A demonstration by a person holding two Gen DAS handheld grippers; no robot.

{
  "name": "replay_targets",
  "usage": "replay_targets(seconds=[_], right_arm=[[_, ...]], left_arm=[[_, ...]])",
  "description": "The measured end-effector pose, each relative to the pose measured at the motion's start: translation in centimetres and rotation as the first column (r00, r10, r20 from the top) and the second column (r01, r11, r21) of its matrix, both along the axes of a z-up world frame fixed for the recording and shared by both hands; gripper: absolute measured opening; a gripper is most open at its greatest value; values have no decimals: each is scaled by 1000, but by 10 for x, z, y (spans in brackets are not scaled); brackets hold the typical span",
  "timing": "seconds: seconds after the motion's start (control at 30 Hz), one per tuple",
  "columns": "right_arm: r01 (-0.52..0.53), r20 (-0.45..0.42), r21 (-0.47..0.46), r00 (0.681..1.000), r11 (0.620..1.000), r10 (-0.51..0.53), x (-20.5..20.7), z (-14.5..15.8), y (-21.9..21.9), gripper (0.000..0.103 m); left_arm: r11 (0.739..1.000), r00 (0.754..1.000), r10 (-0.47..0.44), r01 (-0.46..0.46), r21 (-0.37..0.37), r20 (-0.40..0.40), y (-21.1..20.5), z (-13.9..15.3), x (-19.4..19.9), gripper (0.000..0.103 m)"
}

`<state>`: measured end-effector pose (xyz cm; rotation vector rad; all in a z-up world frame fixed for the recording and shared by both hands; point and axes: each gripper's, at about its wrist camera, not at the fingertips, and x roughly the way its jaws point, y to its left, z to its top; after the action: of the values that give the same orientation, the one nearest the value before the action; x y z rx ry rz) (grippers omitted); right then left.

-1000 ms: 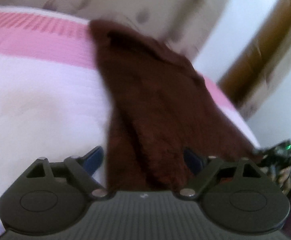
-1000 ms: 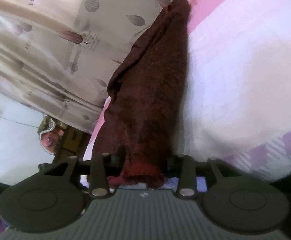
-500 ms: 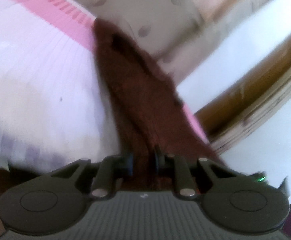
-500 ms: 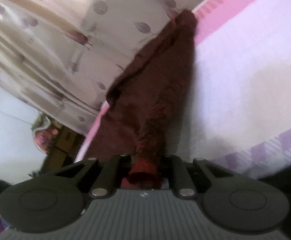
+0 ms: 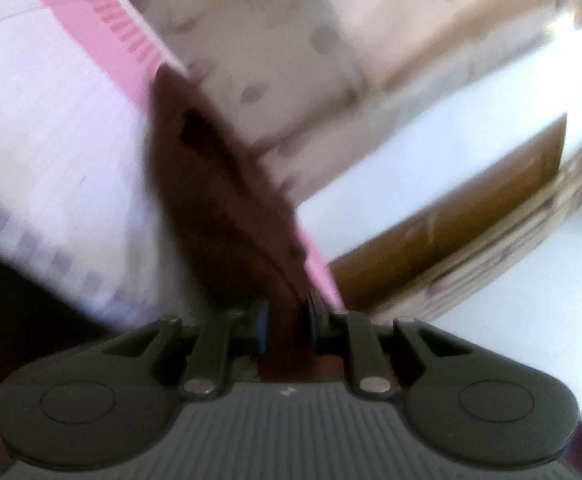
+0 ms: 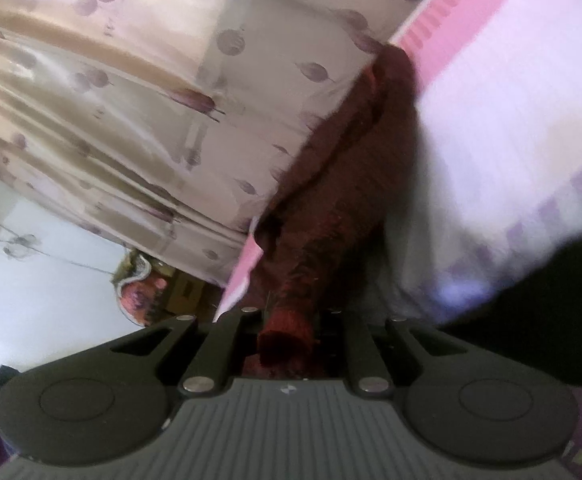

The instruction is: Fold small clothes

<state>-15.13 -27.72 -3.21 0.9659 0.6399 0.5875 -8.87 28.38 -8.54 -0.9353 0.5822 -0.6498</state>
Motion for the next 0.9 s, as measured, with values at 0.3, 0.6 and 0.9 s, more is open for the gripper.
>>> replay_targets(seconds=[0.3,0.6,0.9], right_arm=[[15,89,82,996,997,-22,78,62,-22,16],[-13,101,44,995,999,8,119,80,-16,16],[55,78,95,995,994,-62,99,55,-35,16]], left_arm=[[990,977,132,-123,-62,170,2,71,78,18],[985,992,-83,96,141,-94,-9,12,44,87],[973,966,-150,183,142,-212,-22,-46,16,87]])
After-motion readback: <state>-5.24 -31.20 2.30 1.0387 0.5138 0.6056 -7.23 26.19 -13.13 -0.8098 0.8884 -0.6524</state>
